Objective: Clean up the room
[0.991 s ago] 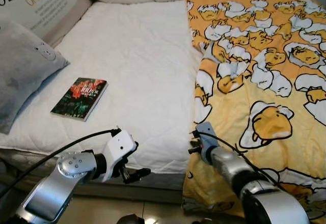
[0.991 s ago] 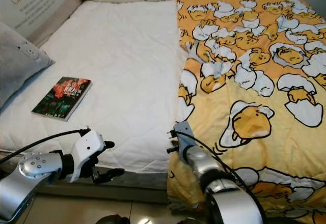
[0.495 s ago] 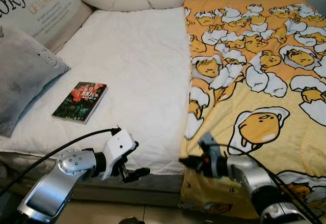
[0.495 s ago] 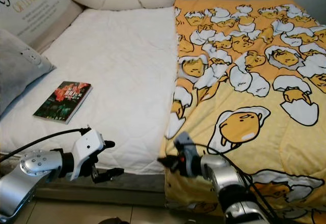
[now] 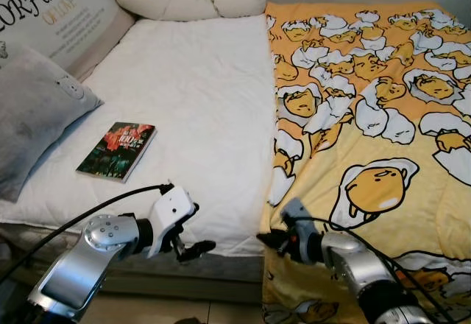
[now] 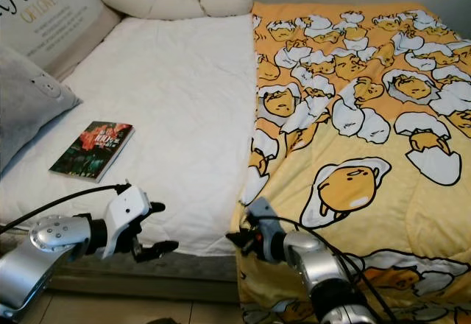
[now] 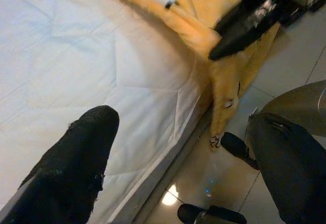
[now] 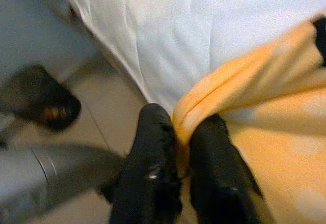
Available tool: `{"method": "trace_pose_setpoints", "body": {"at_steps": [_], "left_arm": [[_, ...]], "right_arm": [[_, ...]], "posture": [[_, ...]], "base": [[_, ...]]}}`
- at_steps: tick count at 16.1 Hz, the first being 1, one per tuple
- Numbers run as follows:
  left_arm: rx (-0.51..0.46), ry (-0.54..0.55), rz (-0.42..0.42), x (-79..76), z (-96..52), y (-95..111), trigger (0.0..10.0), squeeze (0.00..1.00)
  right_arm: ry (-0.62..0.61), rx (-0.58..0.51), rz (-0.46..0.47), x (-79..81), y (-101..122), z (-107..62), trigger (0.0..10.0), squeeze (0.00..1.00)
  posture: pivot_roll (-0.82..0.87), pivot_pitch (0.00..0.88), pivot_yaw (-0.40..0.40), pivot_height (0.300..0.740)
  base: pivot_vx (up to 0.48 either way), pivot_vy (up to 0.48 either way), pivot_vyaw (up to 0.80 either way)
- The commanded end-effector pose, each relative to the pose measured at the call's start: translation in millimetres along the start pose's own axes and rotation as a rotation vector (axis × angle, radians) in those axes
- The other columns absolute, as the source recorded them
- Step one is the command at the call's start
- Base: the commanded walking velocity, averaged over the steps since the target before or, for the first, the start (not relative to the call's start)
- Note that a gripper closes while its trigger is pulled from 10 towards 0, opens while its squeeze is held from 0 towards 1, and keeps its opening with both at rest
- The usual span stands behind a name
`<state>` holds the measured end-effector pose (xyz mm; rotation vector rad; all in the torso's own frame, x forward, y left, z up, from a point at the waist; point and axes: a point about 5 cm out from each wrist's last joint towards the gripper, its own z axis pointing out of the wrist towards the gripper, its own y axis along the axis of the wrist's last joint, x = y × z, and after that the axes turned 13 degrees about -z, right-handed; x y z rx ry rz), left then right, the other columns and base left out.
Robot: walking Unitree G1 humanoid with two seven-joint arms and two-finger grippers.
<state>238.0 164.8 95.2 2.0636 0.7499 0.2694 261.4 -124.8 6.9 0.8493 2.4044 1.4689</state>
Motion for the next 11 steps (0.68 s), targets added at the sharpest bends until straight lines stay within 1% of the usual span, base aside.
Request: {"method": "trace_pose_setpoints", "body": {"at_steps": [1,3,4,5,6,8,9,10,11], "left_arm": [[-0.01,0.036,0.0,5.3,-1.6,0.9,10.0,0.98],[-0.025,0.046,-0.015,6.0,-1.1,0.9,10.0,0.98],[-0.059,0.07,-0.063,7.3,-0.1,-0.2,10.0,0.97],[-0.086,0.107,-0.114,9.6,0.9,-1.9,10.0,0.98],[-0.125,0.141,-0.151,11.3,1.5,-0.8,10.0,0.98],[-0.263,0.31,-0.244,20.5,0.6,8.0,10.0,0.95],[-0.341,0.381,-0.269,22.4,-2.4,14.1,10.0,0.89],[-0.36,0.481,-0.424,26.3,-4.1,12.0,10.0,0.75],[-0.337,0.543,-0.435,27.2,-4.5,8.7,10.0,0.45]], "right_arm": [[0.003,-0.095,0.016,-1.7,15.6,-4.6,10.0,1.0],[-0.014,-0.109,-0.013,-1.1,16.8,-12.6,10.0,1.0],[-0.017,-0.125,-0.054,4.3,18.0,-28.0,10.0,1.0],[-0.045,-0.135,-0.083,7.9,19.4,-39.7,10.0,1.0],[-0.093,-0.15,-0.085,7.6,21.2,-46.4,10.0,1.0],[-0.201,-0.179,-0.089,10.6,25.1,-56.5,10.0,1.0],[-0.32,-0.178,-0.069,8.5,24.8,-58.0,10.0,1.0],[-0.559,-0.183,-0.008,3.3,25.4,-62.2,10.0,0.91],[-0.616,-0.228,0.033,5.4,27.9,-62.0,10.0,0.0]], "posture": [[-0.01,0.0,0.081,0.74],[-0.01,0.0,0.081,0.74],[-0.03,0.0,0.087,0.74],[-0.04,0.0,0.087,0.74],[-0.04,0.0,0.088,0.74],[-0.04,0.0,0.086,0.74],[-0.04,0.0,0.084,0.74],[-0.04,0.0,0.079,0.74],[-0.03,0.0,0.078,0.74]], "base": [[0.0,0.0,0.0],[0.0,0.0,0.0],[0.0,0.0,0.0],[0.0,0.0,0.0],[0.0,0.0,0.0],[0.0,0.0,0.0],[0.0,0.0,0.0],[0.0,0.0,0.0],[0.0,0.0,0.0]]}}
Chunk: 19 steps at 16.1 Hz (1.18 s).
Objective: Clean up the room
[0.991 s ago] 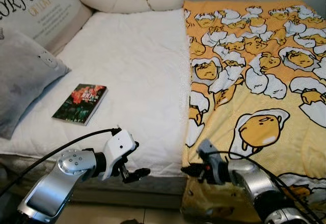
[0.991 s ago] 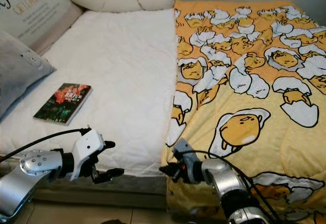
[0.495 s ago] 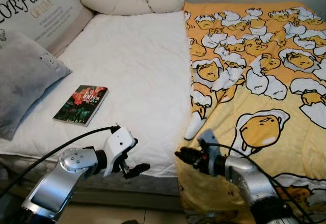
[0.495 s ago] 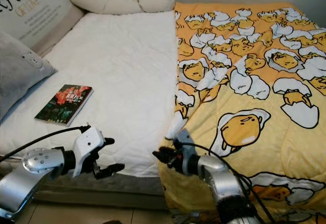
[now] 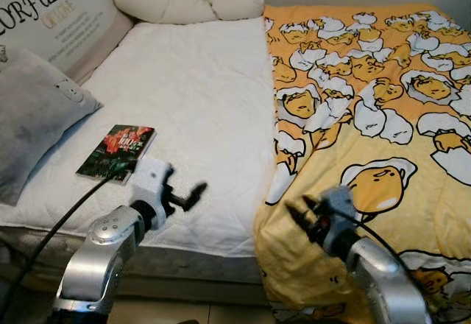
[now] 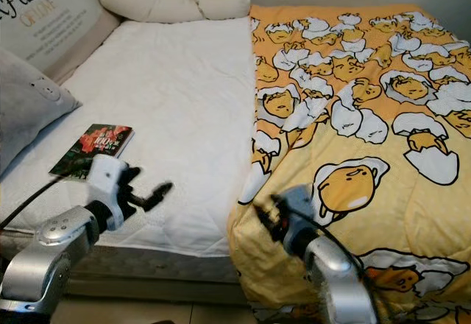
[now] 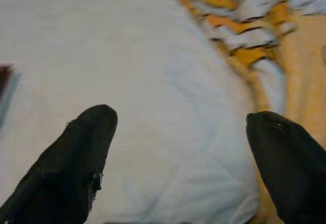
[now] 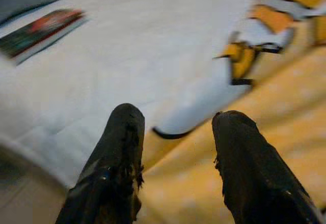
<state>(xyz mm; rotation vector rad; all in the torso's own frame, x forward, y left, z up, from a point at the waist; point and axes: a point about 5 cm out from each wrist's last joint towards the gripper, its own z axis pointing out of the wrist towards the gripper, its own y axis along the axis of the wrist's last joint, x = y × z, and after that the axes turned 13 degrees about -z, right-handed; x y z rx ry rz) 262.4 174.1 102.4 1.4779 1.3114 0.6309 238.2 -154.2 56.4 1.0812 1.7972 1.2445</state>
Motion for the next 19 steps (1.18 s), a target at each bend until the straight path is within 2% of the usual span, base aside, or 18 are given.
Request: {"method": "trace_pose_setpoints", "body": {"at_steps": [1,2,3,4,6,7,8,9,10,11,12,13,16,19], "left_arm": [[0.035,0.108,-0.027,8.9,-3.2,-5.5,10.0,0.43],[0.041,0.119,-0.044,9.3,-3.2,-7.3,10.0,0.43],[0.039,0.159,-0.083,11.6,-2.9,-8.9,10.0,0.18],[0.025,0.197,-0.097,14.5,-2.3,-8.3,10.0,0.0],[-0.082,0.33,-0.164,23.5,-0.9,-1.5,10.0,0.0],[-0.147,0.319,-0.169,23.2,-0.9,3.6,10.0,0.0],[-0.179,0.345,-0.132,24.1,-1.9,6.3,10.0,0.0],[-0.192,0.34,-0.153,22.3,-2.6,6.1,10.0,0.0],[-0.169,0.366,-0.159,20.6,-4.5,1.5,10.0,0.0],[-0.164,0.346,-0.215,18.6,-4.8,-3.6,10.0,0.0],[-0.157,0.343,-0.236,19.1,-5.3,-6.0,10.0,0.0],[-0.167,0.359,-0.257,21.9,-6.4,-6.9,10.0,0.0],[-0.211,0.271,-0.264,12.6,-6.0,-5.2,10.0,0.0],[-0.207,0.294,-0.281,15.8,-7.3,-7.9,10.0,0.0]], "right_arm": [[-0.104,-0.049,0.015,-1.5,7.5,-2.5,10.0,0.0],[-0.121,-0.051,0.016,-0.2,8.1,-3.3,10.0,0.0],[-0.186,-0.051,0.023,0.5,8.7,-3.8,10.0,0.0],[-0.23,-0.043,0.026,-0.2,8.3,-3.8,10.0,0.0],[-0.368,-0.02,0.01,-4.2,7.0,-4.3,10.0,0.0],[-0.381,-0.01,0.01,-5.2,4.0,-4.1,10.0,0.0],[-0.456,0.07,-0.086,-11.2,-2.9,-5.5,10.0,0.0],[-0.464,0.058,-0.011,-12.1,-4.4,-5.8,10.0,0.0],[-0.472,0.06,0.028,-13.2,-4.8,-5.7,10.0,0.0],[-0.474,0.055,0.065,-12.5,-3.5,-4.6,10.0,0.0],[-0.475,0.058,0.083,-11.4,-2.7,-4.2,10.0,0.0],[-0.48,0.06,0.058,-11.1,-1.9,-4.0,10.0,0.0],[-0.466,0.024,0.049,-6.4,0.2,-4.1,10.0,0.0],[-0.463,0.042,0.044,-5.9,-0.7,-3.9,10.0,0.0]], "posture": [[-0.03,0.0,0.078,0.74],[-0.03,0.0,0.077,0.74],[-0.03,0.0,0.074,0.74],[-0.03,0.0,0.073,0.74],[-0.03,0.0,0.067,0.74],[-0.03,0.0,0.066,0.74],[-0.03,0.0,0.061,0.74],[-0.03,0.0,0.057,0.74],[-0.02,0.0,0.055,0.74],[-0.02,0.0,0.055,0.74],[-0.03,0.0,0.054,0.74],[-0.03,0.0,0.054,0.74],[-0.02,0.0,0.056,0.74],[-0.03,0.0,0.056,0.74]], "base": [[0.0,0.0,0.0],[0.0,0.0,0.0],[0.0,0.0,0.0],[0.0,0.0,0.0],[0.0,0.0,0.0],[0.0,0.0,0.0],[0.0,0.0,0.0],[0.0,0.0,0.0],[0.0,0.0,0.0],[0.0,0.0,0.0],[0.0,0.0,0.0],[0.0,0.0,0.0],[0.0,0.0,0.0],[0.0,0.0,0.0]]}}
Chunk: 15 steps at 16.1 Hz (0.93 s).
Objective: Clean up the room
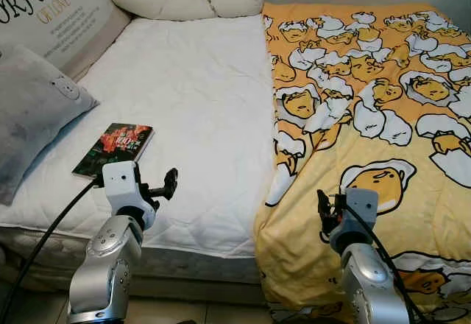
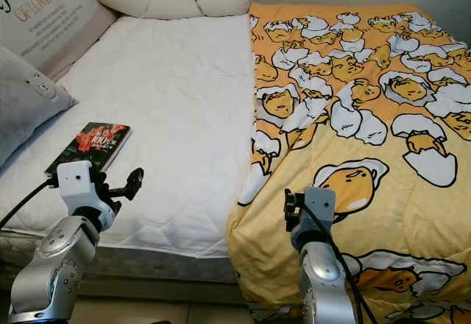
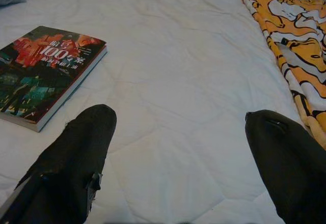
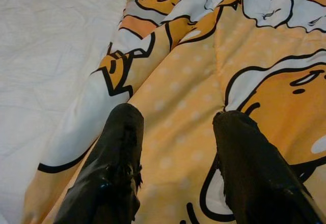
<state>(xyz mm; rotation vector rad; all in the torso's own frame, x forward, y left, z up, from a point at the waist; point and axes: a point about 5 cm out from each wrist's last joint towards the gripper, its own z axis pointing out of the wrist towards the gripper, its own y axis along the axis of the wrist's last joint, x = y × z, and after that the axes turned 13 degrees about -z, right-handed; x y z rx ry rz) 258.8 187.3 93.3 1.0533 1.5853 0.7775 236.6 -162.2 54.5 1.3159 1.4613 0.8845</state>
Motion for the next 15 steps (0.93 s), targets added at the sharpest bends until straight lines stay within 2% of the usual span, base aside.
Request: {"method": "trace_pose_setpoints", "body": {"at_steps": [1,7,9,10,15], "left_arm": [[-0.012,0.014,-0.008,2.9,-1.9,1.4,10.0,0.0],[-0.024,0.039,-0.036,8.1,-3.5,0.6,10.0,0.0],[-0.031,0.046,-0.032,9.1,-4.8,0.6,10.0,0.0],[-0.028,0.059,-0.028,10.4,-5.3,-0.2,10.0,0.0],[-0.041,0.062,0.063,8.2,-5.0,-1.2,10.0,0.0]], "right_arm": [[-0.001,-0.006,0.0,0.5,2.9,-0.4,10.0,0.0],[0.014,0.01,0.013,1.6,0.8,-2.8,10.0,0.0],[-0.019,-0.014,0.003,-2.1,2.2,-2.9,10.0,0.0],[-0.026,-0.001,0.028,-3.1,1.6,-3.2,10.0,0.0],[-0.04,-0.026,-0.009,-8.8,4.5,-1.3,10.0,0.0]], "posture": [[-0.03,0.0,0.056,0.74],[-0.03,0.0,0.058,0.74],[-0.03,0.0,0.057,0.74],[-0.03,0.0,0.057,0.74],[-0.03,0.0,0.047,0.74]], "base": [[0.0,0.0,0.0],[0.0,0.0,0.0],[0.0,0.0,0.0],[0.0,0.0,0.0],[0.0,0.0,0.0]]}}
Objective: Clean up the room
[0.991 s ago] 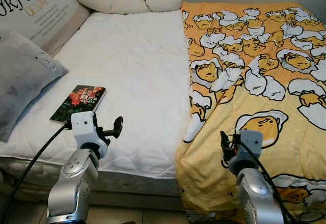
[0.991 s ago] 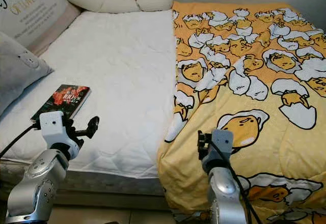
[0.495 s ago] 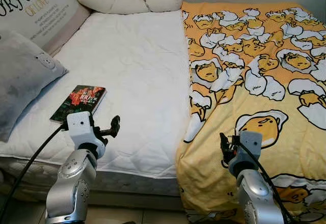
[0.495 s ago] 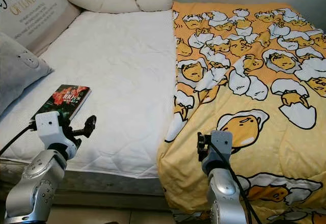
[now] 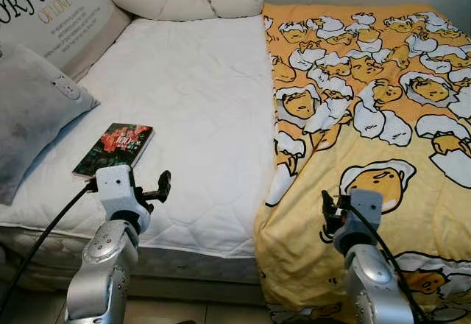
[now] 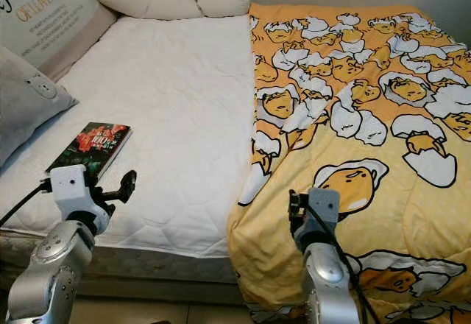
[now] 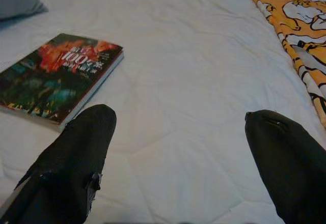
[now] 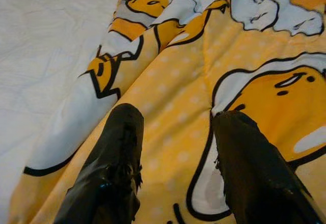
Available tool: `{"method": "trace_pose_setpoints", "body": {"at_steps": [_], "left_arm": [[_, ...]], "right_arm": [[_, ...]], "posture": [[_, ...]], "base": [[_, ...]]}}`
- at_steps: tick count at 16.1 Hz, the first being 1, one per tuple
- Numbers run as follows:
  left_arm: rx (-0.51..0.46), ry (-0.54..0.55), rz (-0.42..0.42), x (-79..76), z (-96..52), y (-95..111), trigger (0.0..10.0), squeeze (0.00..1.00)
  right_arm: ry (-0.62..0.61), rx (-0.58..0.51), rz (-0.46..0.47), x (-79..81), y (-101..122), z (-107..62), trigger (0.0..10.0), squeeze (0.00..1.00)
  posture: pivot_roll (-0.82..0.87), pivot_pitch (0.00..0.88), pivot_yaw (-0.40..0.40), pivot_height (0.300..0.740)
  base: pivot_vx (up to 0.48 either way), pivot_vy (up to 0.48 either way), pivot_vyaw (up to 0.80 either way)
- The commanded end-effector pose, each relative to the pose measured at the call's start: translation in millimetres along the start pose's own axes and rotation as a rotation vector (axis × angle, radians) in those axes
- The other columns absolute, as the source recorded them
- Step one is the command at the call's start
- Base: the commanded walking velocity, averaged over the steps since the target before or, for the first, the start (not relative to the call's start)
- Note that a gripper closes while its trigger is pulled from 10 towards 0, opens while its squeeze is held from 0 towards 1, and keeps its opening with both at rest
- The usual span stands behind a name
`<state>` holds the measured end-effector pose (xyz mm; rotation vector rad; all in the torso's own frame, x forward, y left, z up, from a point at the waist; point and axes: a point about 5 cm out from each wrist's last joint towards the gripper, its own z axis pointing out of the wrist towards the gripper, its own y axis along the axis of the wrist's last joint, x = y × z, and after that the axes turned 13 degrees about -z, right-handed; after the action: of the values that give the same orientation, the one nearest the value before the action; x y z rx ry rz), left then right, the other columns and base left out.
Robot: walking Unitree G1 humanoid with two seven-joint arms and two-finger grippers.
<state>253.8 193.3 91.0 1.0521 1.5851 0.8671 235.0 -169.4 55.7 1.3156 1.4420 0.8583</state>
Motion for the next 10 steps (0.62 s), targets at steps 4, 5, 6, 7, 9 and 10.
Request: {"method": "trace_pose_setpoints", "body": {"at_steps": [4,5,6,7,9,10], "left_arm": [[0.012,0.06,0.011,7.5,1.1,-0.7,10.0,0.0],[0.015,0.066,0.013,8.5,2.1,-0.7,10.0,0.0],[0.015,0.064,0.015,8.5,2.8,-0.3,10.0,0.0],[0.014,0.063,0.015,8.4,3.5,0.4,10.0,0.0],[0.015,0.061,0.017,8.5,4.9,1.5,10.0,0.0],[0.018,0.059,0.018,8.6,6.2,2.2,10.0,0.0]], "right_arm": [[0.03,-0.026,0.009,4.1,5.8,0.0,10.0,0.0],[0.03,-0.029,0.007,5.0,6.3,0.0,10.0,0.0],[0.03,-0.029,0.007,5.3,6.3,0.1,10.0,0.0],[0.031,-0.028,0.007,5.4,6.1,0.1,10.0,0.0],[0.029,-0.026,0.013,5.3,5.9,0.8,10.0,0.0],[0.026,-0.028,0.019,6.2,7.1,0.5,10.0,0.0]], "posture": [[-0.02,0.0,0.048,0.74],[-0.02,0.0,0.049,0.74],[-0.02,0.0,0.05,0.74],[-0.02,0.0,0.051,0.74],[-0.02,0.0,0.056,0.74],[-0.03,0.0,0.062,0.74]], "base": [[0.0,-0.24,0.0],[0.0,-0.48,0.0],[0.0,-0.48,0.0],[0.0,-0.48,0.0],[0.0,-0.48,0.0],[0.0,-0.48,0.0]]}}
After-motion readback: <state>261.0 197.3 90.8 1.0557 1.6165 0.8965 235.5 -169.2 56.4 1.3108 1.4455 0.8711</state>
